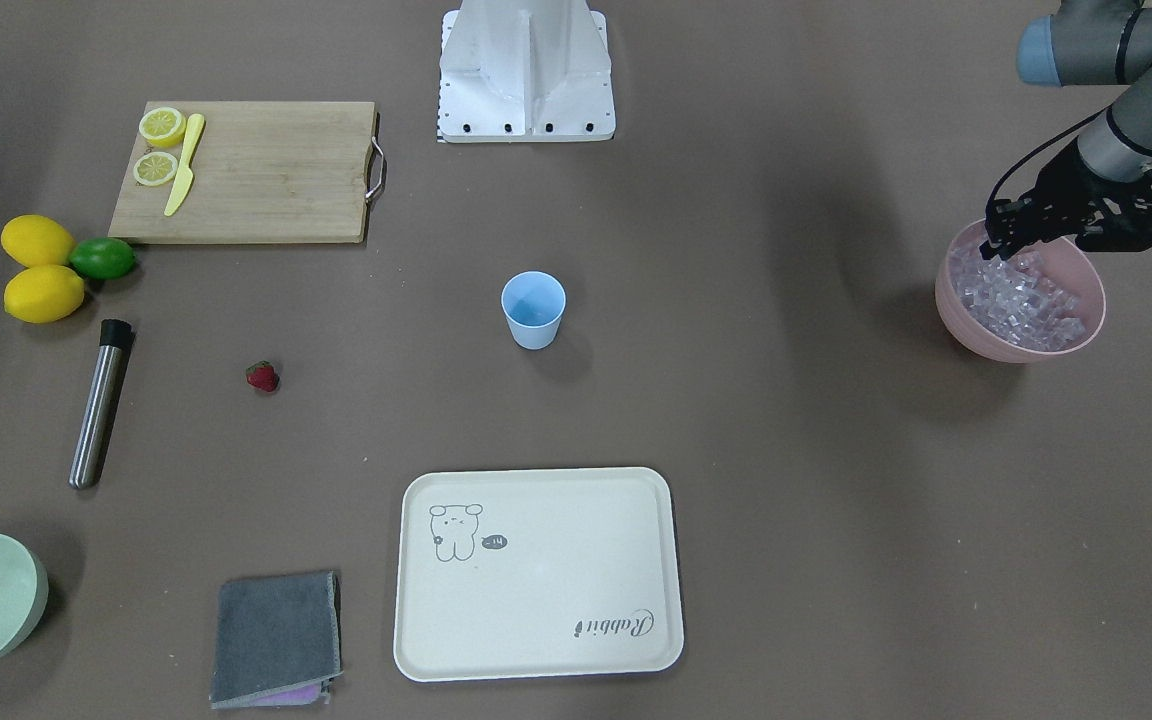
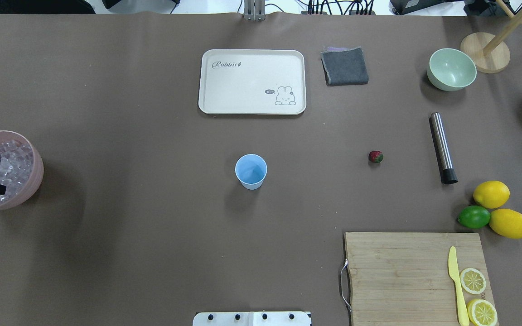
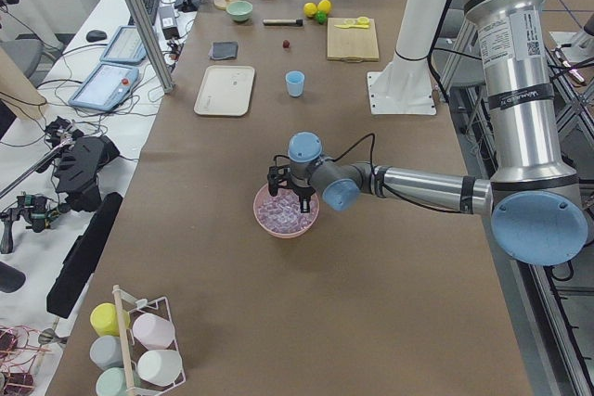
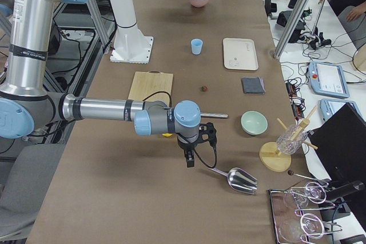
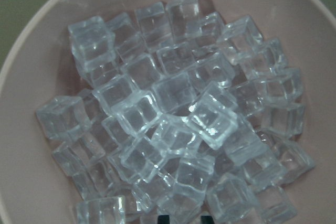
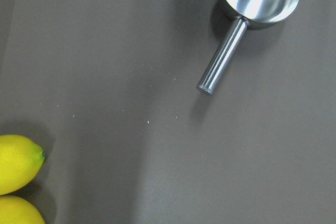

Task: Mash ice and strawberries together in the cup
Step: 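Carry the ice cube with the left gripper over the light-blue cup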

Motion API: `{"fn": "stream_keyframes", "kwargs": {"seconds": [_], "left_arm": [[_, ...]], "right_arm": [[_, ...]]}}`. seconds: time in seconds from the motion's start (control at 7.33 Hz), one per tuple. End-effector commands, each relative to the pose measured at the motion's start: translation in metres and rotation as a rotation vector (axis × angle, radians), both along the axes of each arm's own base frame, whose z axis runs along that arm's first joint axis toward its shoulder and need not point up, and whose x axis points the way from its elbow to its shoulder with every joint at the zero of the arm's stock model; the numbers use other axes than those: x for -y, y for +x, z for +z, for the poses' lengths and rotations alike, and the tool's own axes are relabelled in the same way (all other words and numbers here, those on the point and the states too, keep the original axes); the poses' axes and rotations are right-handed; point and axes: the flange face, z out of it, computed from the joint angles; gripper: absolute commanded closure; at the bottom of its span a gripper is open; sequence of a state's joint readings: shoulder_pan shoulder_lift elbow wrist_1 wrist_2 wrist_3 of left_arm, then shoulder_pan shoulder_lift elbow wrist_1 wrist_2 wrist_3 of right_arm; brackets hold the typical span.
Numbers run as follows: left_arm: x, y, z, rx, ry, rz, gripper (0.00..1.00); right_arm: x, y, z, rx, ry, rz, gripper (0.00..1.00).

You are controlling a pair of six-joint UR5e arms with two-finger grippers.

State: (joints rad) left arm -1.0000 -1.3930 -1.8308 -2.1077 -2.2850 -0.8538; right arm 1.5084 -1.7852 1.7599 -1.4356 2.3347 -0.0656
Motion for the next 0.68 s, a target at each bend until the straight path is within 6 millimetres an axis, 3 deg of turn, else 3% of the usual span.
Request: {"fn": "stream_keyframes", "kwargs": {"seconds": [0.0, 0.14, 0.27, 0.41, 0.55], "left_arm": [[0.059, -0.011, -0.082, -0.002, 0.017, 0.011, 1.00], [0.090, -0.003, -0.132, -0.002, 0.028, 0.001, 1.00], [0.124, 0.018, -0.200, 0.003, 0.044, -0.012, 1.00], [0.134, 0.042, -0.250, 0.011, 0.031, -0.016, 1.00], [0.126, 0.076, -0.277, -0.008, 0.004, -0.010, 1.00]], "right_arm": [[0.000, 0.000, 0.000, 0.003, -0.002, 0.000, 0.00], [0.000, 0.000, 0.000, 0.003, -0.003, 0.000, 0.00], [-0.001, 0.000, 0.002, 0.003, -0.007, 0.000, 0.00], [-0.001, 0.000, 0.002, 0.004, -0.007, 0.000, 0.00], [-0.001, 0.000, 0.002, 0.004, -0.007, 0.000, 0.00]]}}
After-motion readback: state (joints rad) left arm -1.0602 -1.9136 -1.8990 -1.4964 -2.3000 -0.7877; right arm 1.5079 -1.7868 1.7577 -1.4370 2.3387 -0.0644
